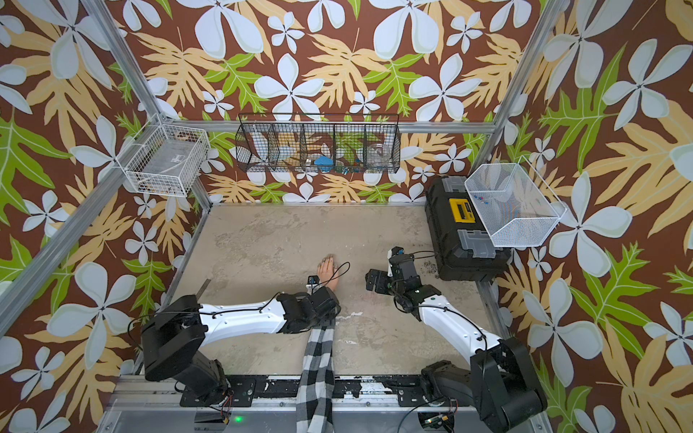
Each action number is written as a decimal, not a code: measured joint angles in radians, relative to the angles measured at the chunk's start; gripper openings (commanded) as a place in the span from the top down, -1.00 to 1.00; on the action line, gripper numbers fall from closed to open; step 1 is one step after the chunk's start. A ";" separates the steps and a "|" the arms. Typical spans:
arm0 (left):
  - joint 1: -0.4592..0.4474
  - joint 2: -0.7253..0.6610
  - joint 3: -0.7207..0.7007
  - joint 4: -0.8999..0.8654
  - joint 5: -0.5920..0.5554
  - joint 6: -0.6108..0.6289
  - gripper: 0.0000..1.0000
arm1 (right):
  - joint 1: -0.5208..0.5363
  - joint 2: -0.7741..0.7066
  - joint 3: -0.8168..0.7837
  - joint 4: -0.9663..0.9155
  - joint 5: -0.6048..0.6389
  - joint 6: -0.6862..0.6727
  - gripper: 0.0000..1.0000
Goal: Take off the watch
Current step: Adjust the hand at the center of the board.
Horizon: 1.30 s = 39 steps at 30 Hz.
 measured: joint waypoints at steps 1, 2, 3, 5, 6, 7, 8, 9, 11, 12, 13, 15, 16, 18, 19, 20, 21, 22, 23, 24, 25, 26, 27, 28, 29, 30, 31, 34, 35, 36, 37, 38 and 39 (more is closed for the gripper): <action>0.000 0.006 0.000 0.000 -0.002 0.004 -0.53 | 0.000 0.000 0.000 0.000 0.000 0.000 -0.99; 0.000 0.013 0.002 0.000 -0.002 0.010 -0.51 | -0.001 0.000 0.000 0.000 0.000 0.000 -1.00; 0.000 0.018 0.003 0.002 -0.003 0.011 -0.47 | -0.003 -0.002 -0.002 0.000 0.001 -0.001 -1.00; 0.000 0.029 0.008 0.007 -0.006 0.013 -0.39 | -0.007 -0.006 -0.007 0.000 0.002 -0.004 -0.99; 0.000 0.034 0.010 0.011 -0.006 0.016 -0.35 | -0.009 -0.009 -0.011 0.000 0.004 -0.005 -1.00; 0.000 0.037 0.011 0.014 -0.007 0.016 -0.32 | -0.011 -0.011 -0.014 0.000 0.004 -0.008 -0.99; 0.000 0.042 0.011 0.020 -0.009 0.019 -0.26 | -0.011 -0.013 -0.017 -0.001 0.005 -0.012 -1.00; -0.001 0.044 0.011 0.024 -0.009 0.019 -0.20 | -0.011 -0.015 -0.020 0.000 0.006 -0.012 -0.99; -0.001 0.047 0.010 0.034 -0.010 0.023 -0.09 | -0.011 -0.018 -0.026 0.000 0.005 -0.012 -0.99; -0.001 0.047 0.008 0.040 -0.010 0.026 -0.02 | -0.011 -0.020 -0.030 0.000 0.003 -0.012 -1.00; -0.001 0.047 0.007 0.044 -0.011 0.026 0.03 | -0.011 -0.022 -0.034 0.000 0.003 -0.013 -1.00; -0.001 0.047 0.004 0.051 -0.023 0.025 0.15 | -0.011 -0.024 -0.040 0.000 0.000 -0.014 -1.00; -0.001 0.045 0.004 0.057 -0.037 0.027 0.22 | -0.012 -0.026 -0.042 0.000 -0.001 -0.015 -0.99; 0.001 0.030 0.006 0.079 -0.051 0.042 0.37 | -0.012 -0.029 -0.049 -0.001 -0.004 -0.015 -1.00; 0.001 0.029 0.006 0.081 -0.055 0.042 0.43 | -0.012 -0.031 -0.051 0.000 -0.007 -0.015 -1.00; 0.001 0.026 0.006 0.085 -0.058 0.043 0.48 | -0.012 -0.032 -0.054 0.002 -0.012 -0.015 -1.00; 0.001 0.023 0.006 0.087 -0.058 0.046 0.53 | -0.012 -0.033 -0.057 0.001 -0.021 -0.015 -1.00; 0.001 0.019 0.006 0.087 -0.058 0.047 0.56 | -0.012 -0.033 -0.060 0.001 -0.024 -0.015 -1.00; 0.001 0.015 0.006 0.087 -0.056 0.049 0.59 | -0.012 -0.033 -0.061 0.001 -0.027 -0.015 -0.99; 0.001 0.011 0.006 0.086 -0.054 0.051 0.64 | -0.012 -0.034 -0.063 0.002 -0.032 -0.014 -0.99; 0.001 0.008 0.006 0.083 -0.053 0.053 0.66 | -0.012 -0.034 -0.064 0.004 -0.037 -0.014 -0.99; 0.001 0.003 0.006 0.080 -0.052 0.056 0.68 | -0.012 -0.034 -0.066 0.008 -0.048 -0.014 -0.99; 0.001 -0.002 0.006 0.078 -0.050 0.058 0.73 | -0.012 -0.034 -0.067 0.011 -0.053 -0.013 -1.00; 0.001 -0.005 0.006 0.078 -0.042 0.062 0.75 | -0.012 -0.034 -0.068 0.015 -0.056 -0.011 -0.99; 0.001 -0.010 0.006 0.077 -0.035 0.064 0.79 | -0.012 -0.034 -0.068 0.022 -0.065 -0.010 -0.99; 0.001 -0.014 0.006 0.078 -0.032 0.065 0.83 | -0.012 -0.034 -0.068 0.027 -0.078 -0.008 -0.99; 0.001 -0.019 0.006 0.079 -0.033 0.068 0.86 | -0.012 -0.033 -0.067 0.031 -0.084 -0.002 -1.00; 0.001 -0.033 0.001 0.081 -0.031 0.068 0.85 | -0.012 -0.026 -0.067 0.039 -0.110 0.010 -1.00; 0.001 -0.035 -0.002 0.081 -0.031 0.069 0.80 | -0.012 -0.022 -0.066 0.042 -0.122 0.012 -0.99; 0.001 -0.037 -0.003 0.081 -0.031 0.075 0.68 | -0.012 -0.019 -0.064 0.046 -0.132 0.014 -0.99; 0.001 -0.037 -0.003 0.082 -0.029 0.074 0.55 | -0.012 -0.016 -0.063 0.048 -0.134 0.016 -1.00; 0.001 -0.037 -0.004 0.087 -0.027 0.074 0.36 | -0.011 -0.013 -0.061 0.052 -0.140 0.016 -0.99; 0.001 -0.037 -0.006 0.088 -0.024 0.074 0.16 | -0.012 -0.011 -0.060 0.055 -0.146 0.019 -1.00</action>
